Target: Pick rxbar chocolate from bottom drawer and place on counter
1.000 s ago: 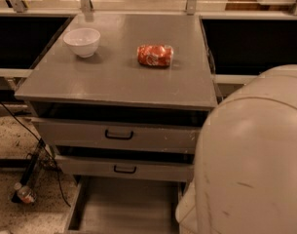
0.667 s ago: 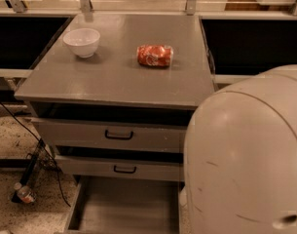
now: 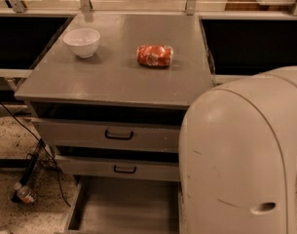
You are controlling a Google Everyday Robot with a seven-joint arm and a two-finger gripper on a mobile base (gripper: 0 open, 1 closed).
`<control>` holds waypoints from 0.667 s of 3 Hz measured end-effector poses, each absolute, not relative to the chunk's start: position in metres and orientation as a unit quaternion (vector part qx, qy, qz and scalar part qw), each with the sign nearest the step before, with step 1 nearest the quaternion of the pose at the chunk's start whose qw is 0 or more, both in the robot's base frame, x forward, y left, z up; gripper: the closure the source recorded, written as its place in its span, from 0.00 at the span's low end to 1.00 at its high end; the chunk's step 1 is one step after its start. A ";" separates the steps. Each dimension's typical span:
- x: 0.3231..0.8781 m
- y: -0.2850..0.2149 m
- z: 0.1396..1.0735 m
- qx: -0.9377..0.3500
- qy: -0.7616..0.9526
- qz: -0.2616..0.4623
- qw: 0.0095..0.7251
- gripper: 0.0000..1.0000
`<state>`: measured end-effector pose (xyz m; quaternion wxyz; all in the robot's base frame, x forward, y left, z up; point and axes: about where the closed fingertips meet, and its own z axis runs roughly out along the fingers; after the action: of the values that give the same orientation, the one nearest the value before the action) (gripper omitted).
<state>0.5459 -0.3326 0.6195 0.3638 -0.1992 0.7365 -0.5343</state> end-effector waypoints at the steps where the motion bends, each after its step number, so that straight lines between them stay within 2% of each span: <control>1: 0.551 -0.356 0.635 -0.164 0.741 -0.543 0.360 1.00; 2: 0.545 -0.382 0.677 -0.118 0.720 -0.567 0.382 1.00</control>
Offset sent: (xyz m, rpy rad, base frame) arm -0.0121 -0.0814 0.1210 -0.0477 -0.3004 -0.1821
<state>0.5449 -0.3824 0.6771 0.3817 -0.1183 0.7201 -0.5673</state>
